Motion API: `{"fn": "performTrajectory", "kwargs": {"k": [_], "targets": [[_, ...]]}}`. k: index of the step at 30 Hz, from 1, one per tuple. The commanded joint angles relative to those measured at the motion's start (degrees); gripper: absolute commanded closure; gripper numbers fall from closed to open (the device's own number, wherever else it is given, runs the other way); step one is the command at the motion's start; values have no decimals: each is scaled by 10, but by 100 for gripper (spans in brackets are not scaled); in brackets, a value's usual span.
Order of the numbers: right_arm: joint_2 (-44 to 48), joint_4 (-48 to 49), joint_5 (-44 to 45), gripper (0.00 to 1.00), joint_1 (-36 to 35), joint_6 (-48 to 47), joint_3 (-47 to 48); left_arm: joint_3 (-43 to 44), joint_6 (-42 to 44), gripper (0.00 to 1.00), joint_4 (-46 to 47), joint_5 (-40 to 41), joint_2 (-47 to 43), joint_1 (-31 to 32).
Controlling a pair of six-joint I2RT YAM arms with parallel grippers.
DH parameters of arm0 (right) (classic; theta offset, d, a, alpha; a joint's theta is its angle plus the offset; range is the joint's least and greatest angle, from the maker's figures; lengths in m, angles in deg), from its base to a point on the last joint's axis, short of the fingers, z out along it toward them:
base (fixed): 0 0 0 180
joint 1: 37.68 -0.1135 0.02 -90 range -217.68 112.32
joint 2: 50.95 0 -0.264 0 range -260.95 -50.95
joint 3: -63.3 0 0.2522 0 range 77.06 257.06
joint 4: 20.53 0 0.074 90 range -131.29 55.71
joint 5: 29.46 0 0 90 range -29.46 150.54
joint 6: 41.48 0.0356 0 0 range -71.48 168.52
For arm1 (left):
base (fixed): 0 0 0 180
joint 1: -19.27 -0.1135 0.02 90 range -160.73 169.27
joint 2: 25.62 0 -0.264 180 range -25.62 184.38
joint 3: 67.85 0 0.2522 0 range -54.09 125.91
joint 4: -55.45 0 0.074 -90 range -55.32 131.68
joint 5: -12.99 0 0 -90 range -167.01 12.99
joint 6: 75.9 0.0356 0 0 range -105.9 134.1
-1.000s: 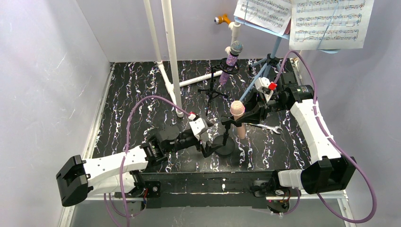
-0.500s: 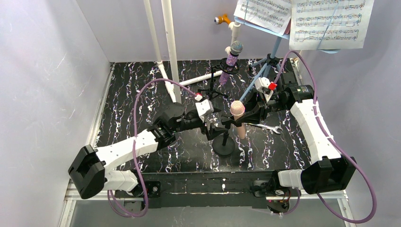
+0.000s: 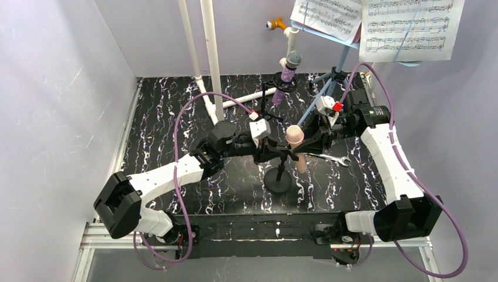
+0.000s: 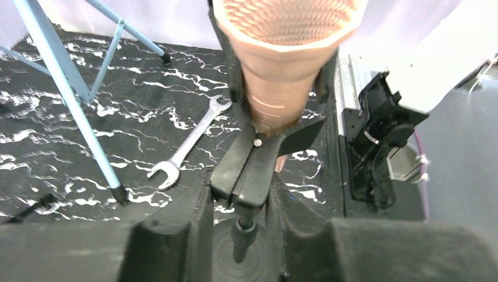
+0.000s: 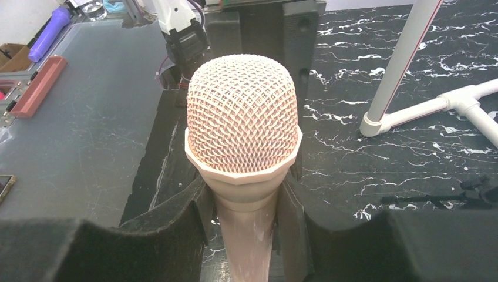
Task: Pack up the instrument practice props
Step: Remove the microphone from the microphone stand.
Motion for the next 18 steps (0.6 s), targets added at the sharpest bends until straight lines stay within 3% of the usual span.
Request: {"fn": "performTrajectory", "kwargs": {"k": [1,18], "targets": [[14,8,0,82,-3,5,10,21,-14,100,6,-27,-3,0],[52,16,3,84,70,69,41,-7,-34,100,6,23,-26,0]]}}
